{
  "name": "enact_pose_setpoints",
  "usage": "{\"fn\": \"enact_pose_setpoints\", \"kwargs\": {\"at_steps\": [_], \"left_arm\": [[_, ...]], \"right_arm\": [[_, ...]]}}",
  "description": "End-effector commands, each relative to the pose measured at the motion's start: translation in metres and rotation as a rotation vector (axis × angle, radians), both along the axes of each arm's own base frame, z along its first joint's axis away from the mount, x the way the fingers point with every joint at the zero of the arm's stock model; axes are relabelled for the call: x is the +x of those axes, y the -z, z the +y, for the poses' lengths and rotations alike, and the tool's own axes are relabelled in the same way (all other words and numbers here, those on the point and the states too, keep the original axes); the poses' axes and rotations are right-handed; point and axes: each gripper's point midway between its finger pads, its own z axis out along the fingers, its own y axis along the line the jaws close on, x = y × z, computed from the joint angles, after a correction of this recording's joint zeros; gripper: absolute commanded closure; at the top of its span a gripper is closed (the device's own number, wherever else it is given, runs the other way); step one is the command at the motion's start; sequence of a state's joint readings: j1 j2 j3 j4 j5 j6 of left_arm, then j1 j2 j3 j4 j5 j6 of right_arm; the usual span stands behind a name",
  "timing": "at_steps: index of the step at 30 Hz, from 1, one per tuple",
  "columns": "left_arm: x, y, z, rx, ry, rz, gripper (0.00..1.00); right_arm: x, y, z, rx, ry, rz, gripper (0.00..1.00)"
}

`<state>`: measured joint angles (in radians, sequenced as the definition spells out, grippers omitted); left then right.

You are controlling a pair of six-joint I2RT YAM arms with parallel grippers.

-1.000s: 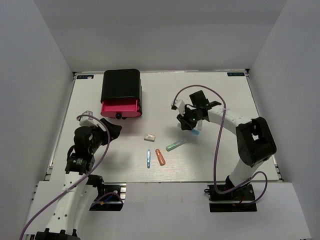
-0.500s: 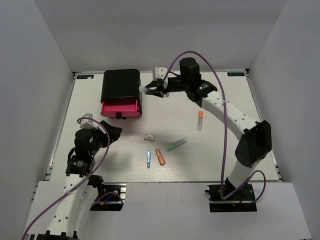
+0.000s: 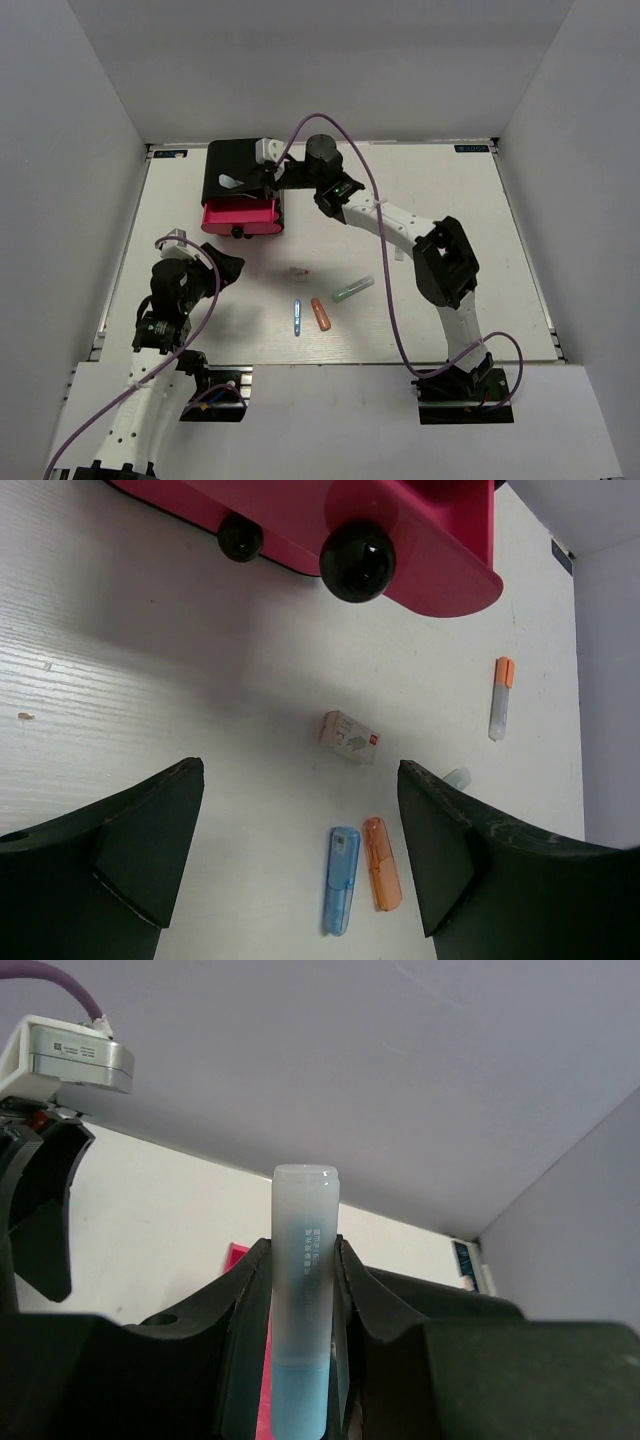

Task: Sort the stationery into containers
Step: Place the stationery in the drawer, then pick up the stationery from the center of the board.

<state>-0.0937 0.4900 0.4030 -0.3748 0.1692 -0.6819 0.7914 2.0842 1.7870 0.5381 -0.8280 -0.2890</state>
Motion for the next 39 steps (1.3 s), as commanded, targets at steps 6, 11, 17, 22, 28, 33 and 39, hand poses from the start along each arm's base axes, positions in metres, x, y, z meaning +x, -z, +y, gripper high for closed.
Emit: {"fn": "enact_pose_setpoints", "kwargs": {"at_steps": [6,11,17,22,28,33,39], "left_arm": [[-0.001,-0.001,0.003,-0.001,-0.019,-0.007,0.12],[0.002,-0.006,0.003,-0.002,-0.019,-0.017,0.12],[0.003,-0.015,0.0,0.007,0.006,-0.037,0.12],[0.003,-0.023,-0.005,0.008,0.045,-0.064,0.12],[0.005,-0.052,-0.02,0.025,0.161,-0.15,0.19],[0.009,-0.076,-0.036,0.035,0.274,-0.222,0.42],[0.013,-0.096,-0.056,-0.006,0.398,-0.274,0.71]], "right_arm": [[-0.004,-0.004,0.005,0.033,0.012,0.053,0.94],[-0.003,0.024,0.007,-0.035,0.028,0.087,0.81],[0.003,0.039,0.006,-0.078,0.048,0.084,0.61],[0.002,0.029,0.004,-0.073,0.053,0.06,0.48],[0.005,0.0,-0.013,-0.04,0.108,0.039,0.45],[0.037,-0.025,-0.066,0.049,0.423,0.077,0.69],[0.043,-0.01,-0.134,-0.076,0.587,0.145,1.0]]}}
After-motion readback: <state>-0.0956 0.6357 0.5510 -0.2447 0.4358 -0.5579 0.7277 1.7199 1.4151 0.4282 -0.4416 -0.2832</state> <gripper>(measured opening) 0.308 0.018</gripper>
